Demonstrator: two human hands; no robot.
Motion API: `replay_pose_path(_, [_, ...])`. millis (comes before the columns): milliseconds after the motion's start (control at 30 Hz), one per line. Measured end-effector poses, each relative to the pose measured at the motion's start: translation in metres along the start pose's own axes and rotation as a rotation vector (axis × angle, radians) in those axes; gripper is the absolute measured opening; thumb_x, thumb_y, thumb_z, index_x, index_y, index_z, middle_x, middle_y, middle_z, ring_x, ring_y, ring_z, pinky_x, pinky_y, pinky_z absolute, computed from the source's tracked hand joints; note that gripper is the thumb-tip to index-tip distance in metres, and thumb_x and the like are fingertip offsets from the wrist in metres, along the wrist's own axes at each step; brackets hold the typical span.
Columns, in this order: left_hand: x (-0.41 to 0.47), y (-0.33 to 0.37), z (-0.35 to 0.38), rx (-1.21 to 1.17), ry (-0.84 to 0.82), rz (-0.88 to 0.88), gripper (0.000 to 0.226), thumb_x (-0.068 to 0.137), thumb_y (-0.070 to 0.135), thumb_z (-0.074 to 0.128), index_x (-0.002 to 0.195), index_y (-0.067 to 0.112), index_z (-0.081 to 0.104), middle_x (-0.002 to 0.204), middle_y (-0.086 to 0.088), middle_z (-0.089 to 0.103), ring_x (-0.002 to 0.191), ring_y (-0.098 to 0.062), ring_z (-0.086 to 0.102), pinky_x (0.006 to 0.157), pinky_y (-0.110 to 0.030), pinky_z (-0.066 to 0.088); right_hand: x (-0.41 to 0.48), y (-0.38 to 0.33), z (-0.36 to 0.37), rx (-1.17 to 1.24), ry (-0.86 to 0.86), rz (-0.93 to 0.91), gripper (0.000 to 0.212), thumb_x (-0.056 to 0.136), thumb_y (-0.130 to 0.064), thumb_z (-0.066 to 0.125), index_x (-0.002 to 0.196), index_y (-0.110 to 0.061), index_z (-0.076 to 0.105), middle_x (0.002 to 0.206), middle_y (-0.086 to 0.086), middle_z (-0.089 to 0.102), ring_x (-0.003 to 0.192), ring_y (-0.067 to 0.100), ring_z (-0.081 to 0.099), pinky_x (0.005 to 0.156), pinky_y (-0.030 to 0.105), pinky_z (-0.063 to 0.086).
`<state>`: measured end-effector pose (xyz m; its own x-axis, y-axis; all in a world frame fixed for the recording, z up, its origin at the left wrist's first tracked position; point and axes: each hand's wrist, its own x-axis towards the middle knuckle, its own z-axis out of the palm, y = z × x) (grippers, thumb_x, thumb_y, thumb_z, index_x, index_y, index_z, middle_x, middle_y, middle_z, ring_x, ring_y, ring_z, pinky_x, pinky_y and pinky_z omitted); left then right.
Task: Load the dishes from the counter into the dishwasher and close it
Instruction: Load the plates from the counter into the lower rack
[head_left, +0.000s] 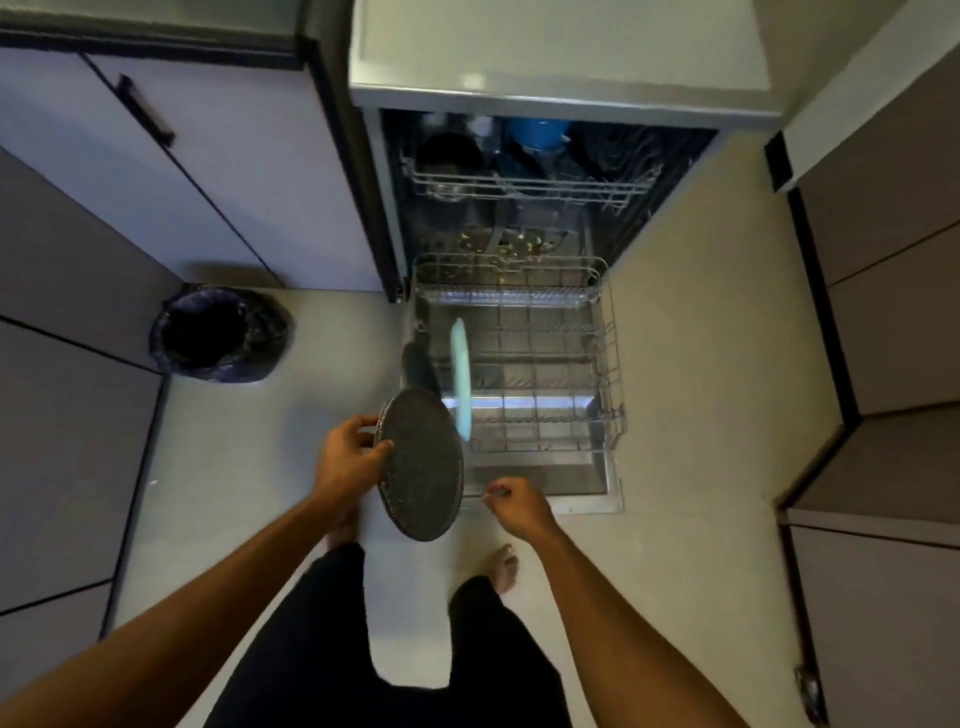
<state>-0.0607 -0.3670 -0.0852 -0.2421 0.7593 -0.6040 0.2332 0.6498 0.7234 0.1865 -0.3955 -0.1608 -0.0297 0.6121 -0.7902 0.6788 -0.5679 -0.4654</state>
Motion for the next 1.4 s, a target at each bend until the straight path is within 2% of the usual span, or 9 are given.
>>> replay_pose_path(133, [-0.008,0.013,0.048,0.027,-0.025,-0.03,0.025,0.088,0.007,0.068,0.1,0.027,0.06,0.096,-0.008,0.069,0.085,-0.025,0.069,0.075,-0.051,0.06,0.0,0.036,-0.025,0.036,0.037,-0.013,0.02,0.093,-0.028,0.063,0.109,-0.024,0.074,0.11,0.002,0.073,0.102,0.022,0.067,0.091,0.033,0.053])
replay_pose_path(233, [-0.003,0.027,0.079,0.073,-0.025,-0.041,0.026,0.087,0.007,0.069,0.108,0.02,0.059,0.096,-0.007,0.067,0.086,-0.024,0.068,0.073,-0.044,0.061,0.012,0.048,-0.042,0.039,0.047,-0.006,0.012,0.094,-0.029,0.06,0.087,-0.028,0.07,0.094,0.002,0.071,0.094,0.024,0.066,0.084,0.033,0.051])
replay_pose_path(467, [0.036,0.047,0.133,0.151,-0.061,-0.032,0.036,0.084,0.007,0.073,0.112,0.02,0.056,0.102,-0.003,0.066,0.089,-0.022,0.069,0.072,-0.043,0.062,0.057,0.054,-0.072,0.082,0.057,-0.022,0.026,0.095,-0.024,0.057,0.068,-0.024,0.056,0.073,-0.003,0.058,0.074,0.017,0.057,0.072,0.033,0.049])
replay_pose_path(600, [0.065,0.056,0.154,0.267,-0.03,-0.037,0.037,0.083,0.012,0.074,0.113,0.02,0.054,0.106,-0.005,0.066,0.086,-0.019,0.066,0.069,-0.037,0.062,0.084,0.059,-0.086,0.089,0.043,-0.007,0.025,0.097,-0.025,0.054,0.073,-0.022,0.06,0.074,-0.004,0.058,0.076,0.015,0.056,0.07,0.028,0.044])
replay_pose_path(767, [0.106,0.065,0.172,0.432,-0.036,-0.014,0.042,0.088,0.015,0.07,0.122,0.013,0.047,0.107,-0.005,0.062,0.071,-0.01,0.06,0.044,-0.013,0.046,0.133,0.065,-0.095,0.173,0.018,0.008,0.013,0.098,-0.027,0.058,0.093,-0.024,0.069,0.094,0.0,0.066,0.091,0.019,0.062,0.082,0.028,0.047])
replay_pose_path(933, [0.147,0.067,0.177,0.516,-0.014,0.008,0.045,0.089,0.016,0.069,0.126,0.012,0.043,0.107,-0.009,0.065,0.08,-0.018,0.065,0.06,-0.031,0.059,0.179,0.083,-0.084,0.291,0.011,0.053,0.016,0.097,-0.024,0.06,0.102,-0.018,0.073,0.1,0.003,0.071,0.093,0.022,0.065,0.086,0.034,0.053])
replay_pose_path(1033, [0.173,0.064,0.191,0.558,-0.007,0.03,0.048,0.091,0.017,0.067,0.131,0.013,0.041,0.105,-0.007,0.066,0.073,-0.011,0.06,0.051,-0.018,0.049,0.2,0.094,-0.072,0.289,0.058,0.046,0.017,0.099,-0.023,0.058,0.11,-0.018,0.07,0.106,0.003,0.069,0.097,0.019,0.063,0.08,0.026,0.047])
replay_pose_path(1200, [0.205,0.054,0.219,0.67,-0.017,0.042,0.045,0.091,0.016,0.065,0.131,0.013,0.043,0.11,-0.014,0.068,0.088,-0.027,0.067,0.066,-0.028,0.051,0.229,0.107,-0.054,0.071,0.241,-0.072,0.024,0.095,-0.027,0.064,0.117,-0.017,0.068,0.113,0.005,0.068,0.103,0.022,0.065,0.088,0.032,0.054])
replay_pose_path(1400, [0.221,0.035,0.242,0.728,-0.013,0.034,0.041,0.092,0.017,0.063,0.128,0.013,0.043,0.115,-0.017,0.063,0.103,-0.038,0.064,0.075,-0.041,0.056,0.249,0.124,-0.038,-0.222,0.204,-0.204,0.029,0.096,-0.033,0.059,0.121,-0.02,0.065,0.121,0.006,0.061,0.113,0.026,0.053,0.089,0.035,0.05])
